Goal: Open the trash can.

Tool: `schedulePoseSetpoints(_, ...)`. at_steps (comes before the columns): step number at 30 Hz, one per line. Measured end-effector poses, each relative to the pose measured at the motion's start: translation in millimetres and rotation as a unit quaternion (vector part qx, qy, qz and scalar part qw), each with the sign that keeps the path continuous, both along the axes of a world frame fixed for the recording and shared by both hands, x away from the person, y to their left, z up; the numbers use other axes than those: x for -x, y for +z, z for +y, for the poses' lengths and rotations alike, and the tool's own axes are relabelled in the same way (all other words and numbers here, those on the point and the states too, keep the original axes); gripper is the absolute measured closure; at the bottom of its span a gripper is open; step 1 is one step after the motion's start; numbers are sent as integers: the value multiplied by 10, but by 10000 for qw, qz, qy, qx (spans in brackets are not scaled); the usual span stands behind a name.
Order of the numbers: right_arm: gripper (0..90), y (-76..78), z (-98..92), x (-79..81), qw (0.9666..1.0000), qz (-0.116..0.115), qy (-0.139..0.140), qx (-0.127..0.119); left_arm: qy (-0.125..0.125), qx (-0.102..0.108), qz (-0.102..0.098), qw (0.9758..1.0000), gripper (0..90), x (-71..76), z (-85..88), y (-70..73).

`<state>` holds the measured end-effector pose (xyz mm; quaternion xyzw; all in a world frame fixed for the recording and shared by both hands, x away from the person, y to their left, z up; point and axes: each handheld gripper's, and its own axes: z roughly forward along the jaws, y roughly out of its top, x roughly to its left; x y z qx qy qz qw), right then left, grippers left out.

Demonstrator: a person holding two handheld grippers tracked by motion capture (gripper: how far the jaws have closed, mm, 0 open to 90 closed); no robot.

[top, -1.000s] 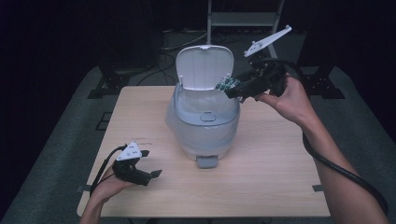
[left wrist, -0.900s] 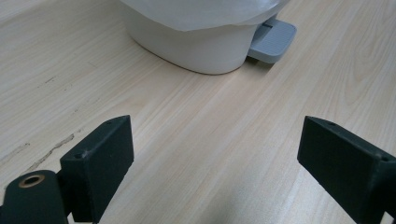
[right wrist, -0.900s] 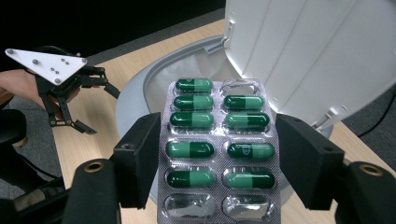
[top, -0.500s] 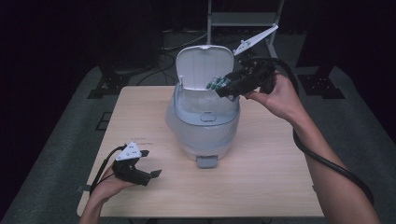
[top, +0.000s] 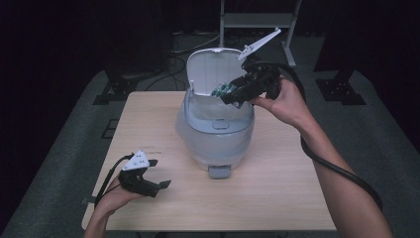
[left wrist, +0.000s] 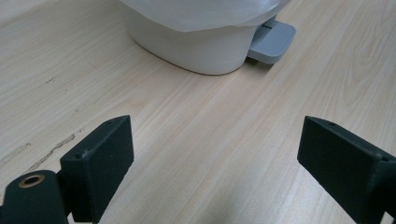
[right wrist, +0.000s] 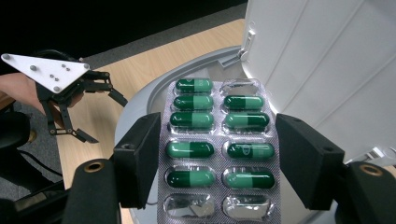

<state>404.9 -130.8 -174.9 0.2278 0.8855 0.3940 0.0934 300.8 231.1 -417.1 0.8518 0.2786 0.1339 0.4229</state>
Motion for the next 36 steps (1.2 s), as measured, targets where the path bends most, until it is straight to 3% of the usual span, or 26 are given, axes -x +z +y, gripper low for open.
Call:
schedulePoseSetpoints(29,321,-99,180,-189,9999,9,64,118,-14,11,33,10000,98,-1,18,-6)
schedulePoseSetpoints(33,286,-121,189,-211,10000,3,76,64,-20,11,44,10000,98,-2,13,-10)
schedulePoseSetpoints(36,314,-141,178,-223,9999,22,92,89,-24,4,56,10000,98,-3,12,-14)
